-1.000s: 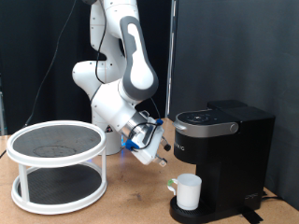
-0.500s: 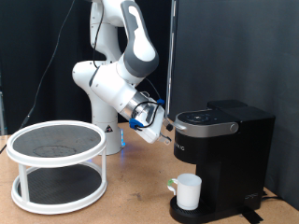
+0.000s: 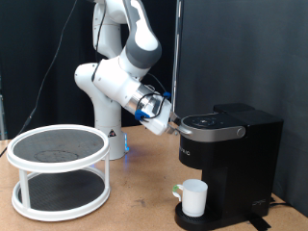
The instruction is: Make a cup of coffee with the keurig machine
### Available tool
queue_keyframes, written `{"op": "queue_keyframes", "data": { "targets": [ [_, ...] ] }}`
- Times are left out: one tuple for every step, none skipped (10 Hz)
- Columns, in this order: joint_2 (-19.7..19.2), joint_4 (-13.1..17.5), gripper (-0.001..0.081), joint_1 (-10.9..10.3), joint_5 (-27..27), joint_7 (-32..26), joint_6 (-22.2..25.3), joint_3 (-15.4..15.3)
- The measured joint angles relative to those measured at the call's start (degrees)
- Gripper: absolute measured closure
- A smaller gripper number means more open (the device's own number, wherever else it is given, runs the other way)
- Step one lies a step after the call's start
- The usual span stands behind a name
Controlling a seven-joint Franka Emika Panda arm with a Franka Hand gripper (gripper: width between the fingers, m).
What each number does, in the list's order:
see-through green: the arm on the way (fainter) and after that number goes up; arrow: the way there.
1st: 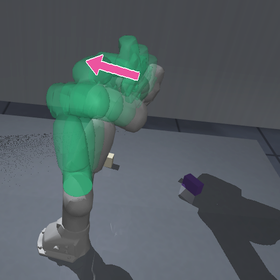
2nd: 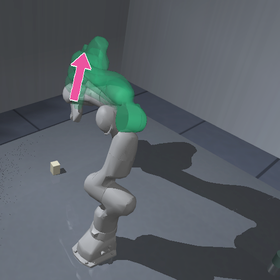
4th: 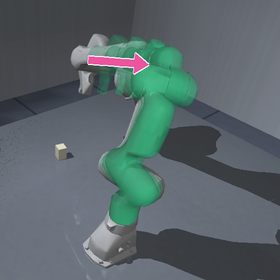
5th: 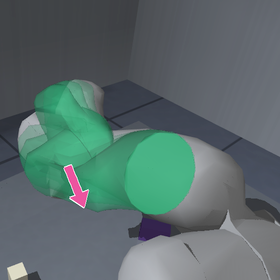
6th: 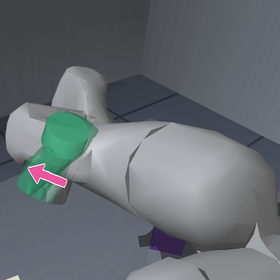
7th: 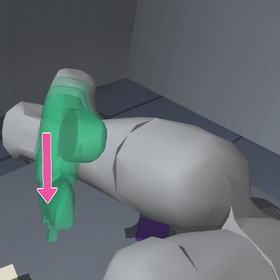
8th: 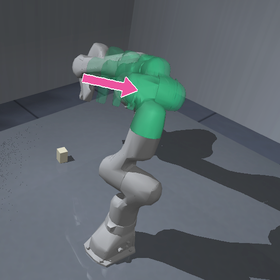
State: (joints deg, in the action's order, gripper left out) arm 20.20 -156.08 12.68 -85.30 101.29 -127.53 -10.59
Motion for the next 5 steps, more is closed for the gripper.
{"op": "queue_keyframes", "data": {
  "targets": [
    [2.19, -0.22, 0.0072, 0.00, 0.30, 1.03, 1.57, 0.46],
    [4.30, -0.36, 0.0072, 0.00, 0.37, 2.02, 3.32, 1.08],
    [6.31, -0.38, 0.0072, 0.00, 0.34, 3.03, 4.56, 1.55],
    [8.38, -0.30, 0.0072, 0.00, 0.28, 4.41, 5.65, 1.87],
    [10.33, -0.20, 0.0072, 0.00, 0.19, 5.96, 6.48, 2.15]
  ]
}}
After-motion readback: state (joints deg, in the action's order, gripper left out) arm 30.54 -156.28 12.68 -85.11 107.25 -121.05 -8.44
